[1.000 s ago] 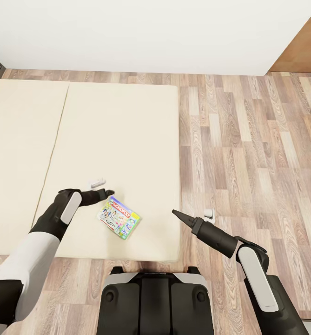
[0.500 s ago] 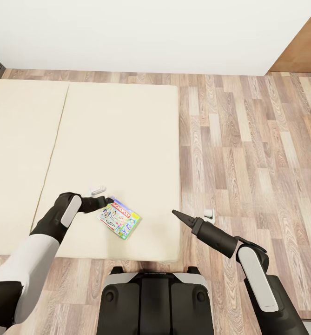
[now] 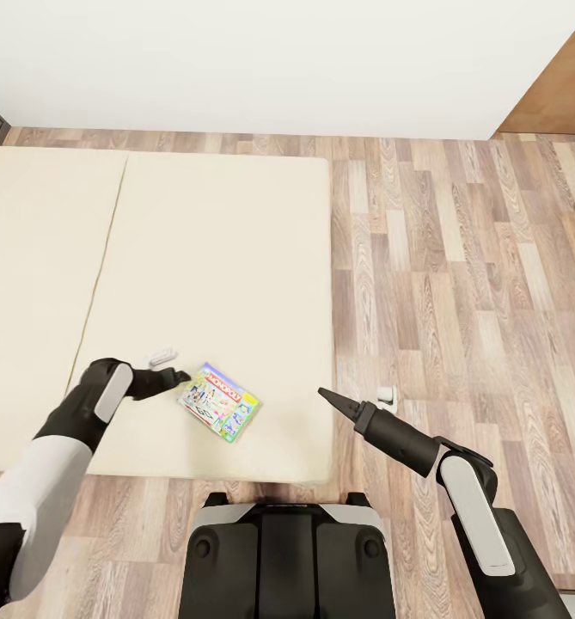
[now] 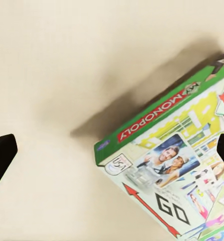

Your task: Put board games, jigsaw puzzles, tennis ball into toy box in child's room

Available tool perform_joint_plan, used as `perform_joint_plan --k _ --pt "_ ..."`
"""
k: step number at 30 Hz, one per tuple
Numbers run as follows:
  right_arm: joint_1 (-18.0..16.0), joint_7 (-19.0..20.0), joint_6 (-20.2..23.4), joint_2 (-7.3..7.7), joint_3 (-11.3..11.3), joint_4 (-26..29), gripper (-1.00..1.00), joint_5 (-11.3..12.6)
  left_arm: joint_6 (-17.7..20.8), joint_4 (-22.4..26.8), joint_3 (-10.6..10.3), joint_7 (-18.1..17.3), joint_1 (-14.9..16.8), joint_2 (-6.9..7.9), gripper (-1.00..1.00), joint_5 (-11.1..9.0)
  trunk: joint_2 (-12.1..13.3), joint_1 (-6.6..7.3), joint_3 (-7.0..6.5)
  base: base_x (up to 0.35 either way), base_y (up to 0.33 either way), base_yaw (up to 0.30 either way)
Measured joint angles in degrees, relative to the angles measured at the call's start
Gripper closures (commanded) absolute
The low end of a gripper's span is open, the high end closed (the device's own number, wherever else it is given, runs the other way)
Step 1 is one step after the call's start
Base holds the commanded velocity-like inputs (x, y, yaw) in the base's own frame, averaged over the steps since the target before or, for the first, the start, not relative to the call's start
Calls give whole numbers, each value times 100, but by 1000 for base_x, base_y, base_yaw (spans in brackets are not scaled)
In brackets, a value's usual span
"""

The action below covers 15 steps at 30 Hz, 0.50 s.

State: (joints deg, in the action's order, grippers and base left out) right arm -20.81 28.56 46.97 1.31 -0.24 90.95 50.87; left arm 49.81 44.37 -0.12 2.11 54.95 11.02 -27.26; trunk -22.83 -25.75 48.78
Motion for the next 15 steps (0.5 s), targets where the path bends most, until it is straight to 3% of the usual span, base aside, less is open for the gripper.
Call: perform_joint_plan --k 15 --pt "0 -5 -4 0 3 0 -100 -1 -71 -149 23 83 -130 6 -100 -54 0 0 0 0 0 0"
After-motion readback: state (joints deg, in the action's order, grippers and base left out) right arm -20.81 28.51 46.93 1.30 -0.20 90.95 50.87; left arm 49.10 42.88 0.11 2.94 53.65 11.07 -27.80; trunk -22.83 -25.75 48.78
